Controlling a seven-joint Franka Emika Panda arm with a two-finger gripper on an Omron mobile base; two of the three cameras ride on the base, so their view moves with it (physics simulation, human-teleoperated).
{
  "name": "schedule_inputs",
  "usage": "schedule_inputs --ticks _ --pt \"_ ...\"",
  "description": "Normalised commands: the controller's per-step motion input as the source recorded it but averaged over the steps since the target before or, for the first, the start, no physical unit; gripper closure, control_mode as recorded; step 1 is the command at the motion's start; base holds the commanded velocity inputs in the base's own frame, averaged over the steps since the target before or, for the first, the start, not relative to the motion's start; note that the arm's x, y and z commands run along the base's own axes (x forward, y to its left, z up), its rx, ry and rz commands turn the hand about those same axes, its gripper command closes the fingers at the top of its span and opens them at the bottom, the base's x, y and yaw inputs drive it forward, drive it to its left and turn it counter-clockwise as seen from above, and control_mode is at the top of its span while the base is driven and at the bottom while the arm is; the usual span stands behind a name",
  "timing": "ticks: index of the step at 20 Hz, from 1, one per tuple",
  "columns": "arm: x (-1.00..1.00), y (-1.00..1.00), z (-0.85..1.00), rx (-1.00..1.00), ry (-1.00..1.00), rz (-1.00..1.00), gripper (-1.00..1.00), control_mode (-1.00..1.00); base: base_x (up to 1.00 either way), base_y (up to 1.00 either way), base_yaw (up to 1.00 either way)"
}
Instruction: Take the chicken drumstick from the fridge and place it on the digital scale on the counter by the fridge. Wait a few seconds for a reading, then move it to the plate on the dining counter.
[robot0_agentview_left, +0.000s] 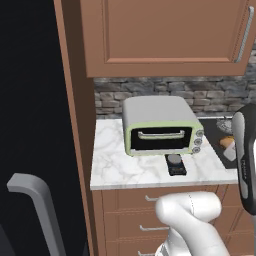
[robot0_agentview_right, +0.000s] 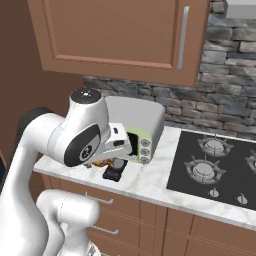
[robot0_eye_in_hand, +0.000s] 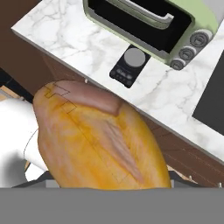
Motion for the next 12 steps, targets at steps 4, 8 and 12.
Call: schedule_inputs --ticks 4,8,12 --pt "0.00 0.00 0.00 0.00 0.00 0.00 1.00 1.00 -0.44 -0.29 -0.09" --pt "0.00 0.00 0.00 0.00 0.00 0.00 1.00 1.00 -0.71 -0.94 -0.38" --pt "0.00 0.00 0.00 0.00 0.00 0.00 1.00 1.00 -0.21 -0.86 -0.42"
